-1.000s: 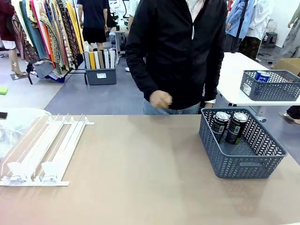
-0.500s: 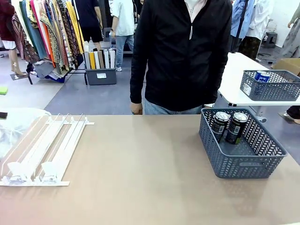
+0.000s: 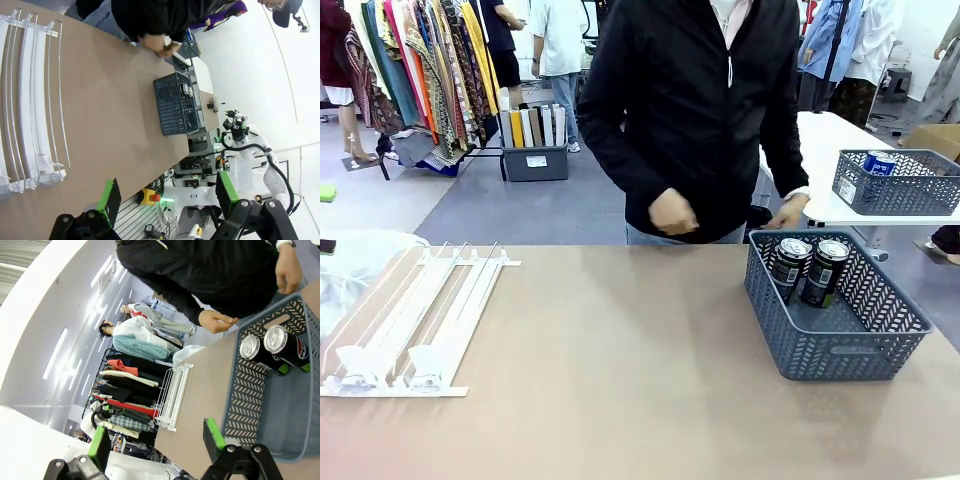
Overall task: Retrieve and store the cans from the dispenser.
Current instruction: Pick up one can from the Automatic Can Dispenser and place it in the middle of the table.
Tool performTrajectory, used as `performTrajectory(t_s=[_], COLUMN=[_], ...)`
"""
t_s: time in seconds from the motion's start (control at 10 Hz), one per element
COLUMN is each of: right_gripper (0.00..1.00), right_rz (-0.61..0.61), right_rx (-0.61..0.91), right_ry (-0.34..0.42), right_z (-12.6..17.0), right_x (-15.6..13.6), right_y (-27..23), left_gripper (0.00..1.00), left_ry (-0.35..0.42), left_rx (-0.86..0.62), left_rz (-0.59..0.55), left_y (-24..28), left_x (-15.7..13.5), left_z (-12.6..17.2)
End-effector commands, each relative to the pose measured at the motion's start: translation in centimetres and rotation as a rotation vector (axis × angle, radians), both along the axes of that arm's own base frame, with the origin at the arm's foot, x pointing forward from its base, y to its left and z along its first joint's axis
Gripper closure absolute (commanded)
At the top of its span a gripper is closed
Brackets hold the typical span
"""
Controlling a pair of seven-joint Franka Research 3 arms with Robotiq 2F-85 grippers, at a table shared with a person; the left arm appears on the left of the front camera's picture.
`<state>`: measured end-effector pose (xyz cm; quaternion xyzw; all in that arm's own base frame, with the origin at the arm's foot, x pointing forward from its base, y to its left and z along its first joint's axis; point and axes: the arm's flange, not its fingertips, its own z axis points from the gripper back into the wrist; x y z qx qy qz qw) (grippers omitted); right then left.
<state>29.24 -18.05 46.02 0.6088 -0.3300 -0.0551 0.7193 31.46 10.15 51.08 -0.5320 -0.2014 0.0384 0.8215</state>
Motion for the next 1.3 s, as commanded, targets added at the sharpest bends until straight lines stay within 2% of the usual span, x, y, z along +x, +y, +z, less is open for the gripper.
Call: performTrajectory(t_s=[0.0,1.2], right_gripper=[0.00,0.00], right_rz=[-0.007,-0.007], right_rx=[0.015,0.015], right_ry=[-0.015,-0.015], right_z=[0.46,0.46], right_x=[0.22,0.22], right_y=[0.08,0.08], left_gripper=[0.00,0.00], left_ry=[-0.003,-0.003], left_rx=[-0.018,-0.018], left_rz=[0.000,0.000], left_y=[-0.07,-0.07], left_x=[0.06,0.06], left_z=[0.10,0.10])
